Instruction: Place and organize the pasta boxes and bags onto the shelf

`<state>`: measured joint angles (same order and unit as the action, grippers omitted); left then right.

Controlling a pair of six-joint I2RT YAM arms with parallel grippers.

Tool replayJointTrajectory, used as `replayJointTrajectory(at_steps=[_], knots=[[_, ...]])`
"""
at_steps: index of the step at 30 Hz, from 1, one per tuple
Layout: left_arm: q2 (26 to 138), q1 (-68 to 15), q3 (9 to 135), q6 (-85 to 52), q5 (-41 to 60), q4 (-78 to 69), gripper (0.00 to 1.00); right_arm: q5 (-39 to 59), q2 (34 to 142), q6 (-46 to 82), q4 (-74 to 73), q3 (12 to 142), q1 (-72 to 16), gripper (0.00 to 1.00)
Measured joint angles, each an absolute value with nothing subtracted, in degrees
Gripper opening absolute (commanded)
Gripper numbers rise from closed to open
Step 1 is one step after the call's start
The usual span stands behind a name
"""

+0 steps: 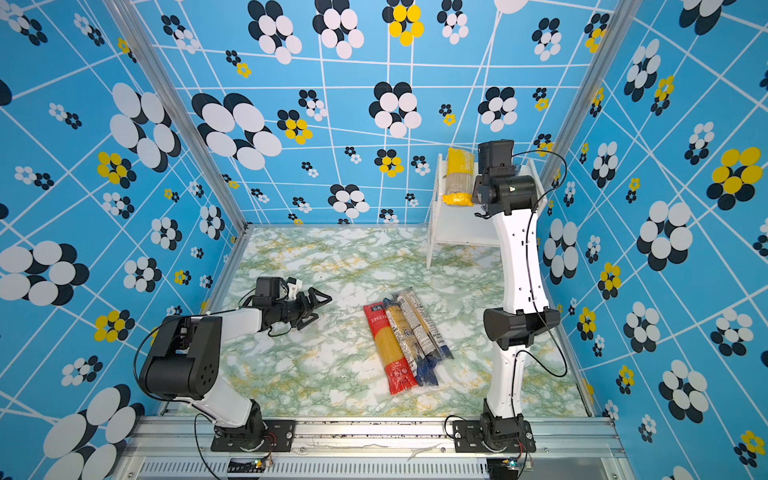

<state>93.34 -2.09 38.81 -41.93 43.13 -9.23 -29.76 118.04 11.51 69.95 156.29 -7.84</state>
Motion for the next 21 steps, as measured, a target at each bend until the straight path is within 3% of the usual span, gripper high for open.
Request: replayJointTrajectory(at_steps=[21], knots=[[94.5,-2.0,38.8,-42.0,44.0,-10.4,0.99,-31.7,117.2,9.7,72.9,156.3,-8.6,0.29]])
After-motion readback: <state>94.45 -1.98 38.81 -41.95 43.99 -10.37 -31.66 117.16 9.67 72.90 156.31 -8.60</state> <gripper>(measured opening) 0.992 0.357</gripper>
